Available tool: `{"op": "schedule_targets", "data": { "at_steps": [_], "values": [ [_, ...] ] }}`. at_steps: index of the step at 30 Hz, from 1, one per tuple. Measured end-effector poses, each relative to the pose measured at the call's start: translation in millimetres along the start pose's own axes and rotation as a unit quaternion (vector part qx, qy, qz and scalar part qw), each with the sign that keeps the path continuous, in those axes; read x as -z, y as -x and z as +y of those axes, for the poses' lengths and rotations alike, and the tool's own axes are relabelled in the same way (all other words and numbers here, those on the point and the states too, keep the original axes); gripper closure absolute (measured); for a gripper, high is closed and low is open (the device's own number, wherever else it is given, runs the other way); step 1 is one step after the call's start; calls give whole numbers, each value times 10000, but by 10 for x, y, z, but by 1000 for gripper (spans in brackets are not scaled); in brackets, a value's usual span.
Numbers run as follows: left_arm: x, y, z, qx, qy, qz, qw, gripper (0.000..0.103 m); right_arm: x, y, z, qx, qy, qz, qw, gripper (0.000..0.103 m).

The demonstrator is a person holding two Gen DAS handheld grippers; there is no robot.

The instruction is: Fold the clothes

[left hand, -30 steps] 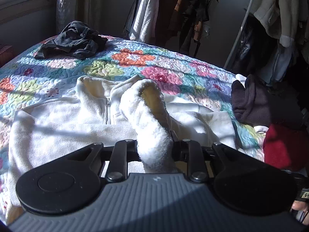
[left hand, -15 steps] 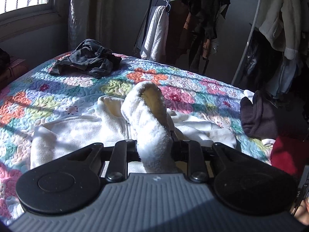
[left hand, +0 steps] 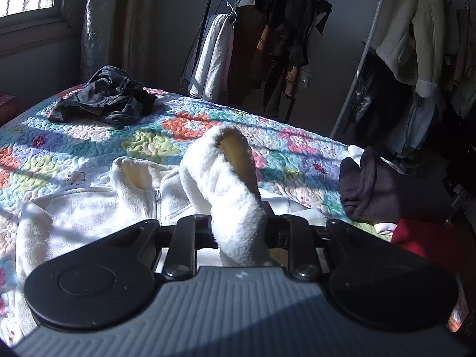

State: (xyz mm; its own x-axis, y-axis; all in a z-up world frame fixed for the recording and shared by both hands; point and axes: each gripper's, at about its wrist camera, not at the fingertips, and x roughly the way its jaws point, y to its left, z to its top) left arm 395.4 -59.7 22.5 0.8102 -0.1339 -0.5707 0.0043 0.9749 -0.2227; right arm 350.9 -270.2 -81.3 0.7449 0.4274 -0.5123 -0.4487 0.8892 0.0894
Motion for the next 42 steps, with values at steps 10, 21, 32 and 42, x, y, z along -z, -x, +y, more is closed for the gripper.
{"op": "schedule_targets", "data": {
  "at_steps": [10,21,32,42],
  "values": [
    [100,143,135,102,185,224,9995,80,27,-734,-110,-525,-39,524,9972,65],
    [242,158,374,-558,268,550,9966,79,159,-811,-142,-378,-57,1354,9901,45],
    [572,-164,729,-814,379,798,9928,79,-106,-234,-100,-1334,496,632,9878,41],
    [262,210,670,-278,524,217,9980,79,48,-859,-175,-1124,-848,600,9882,43]
  ]
}}
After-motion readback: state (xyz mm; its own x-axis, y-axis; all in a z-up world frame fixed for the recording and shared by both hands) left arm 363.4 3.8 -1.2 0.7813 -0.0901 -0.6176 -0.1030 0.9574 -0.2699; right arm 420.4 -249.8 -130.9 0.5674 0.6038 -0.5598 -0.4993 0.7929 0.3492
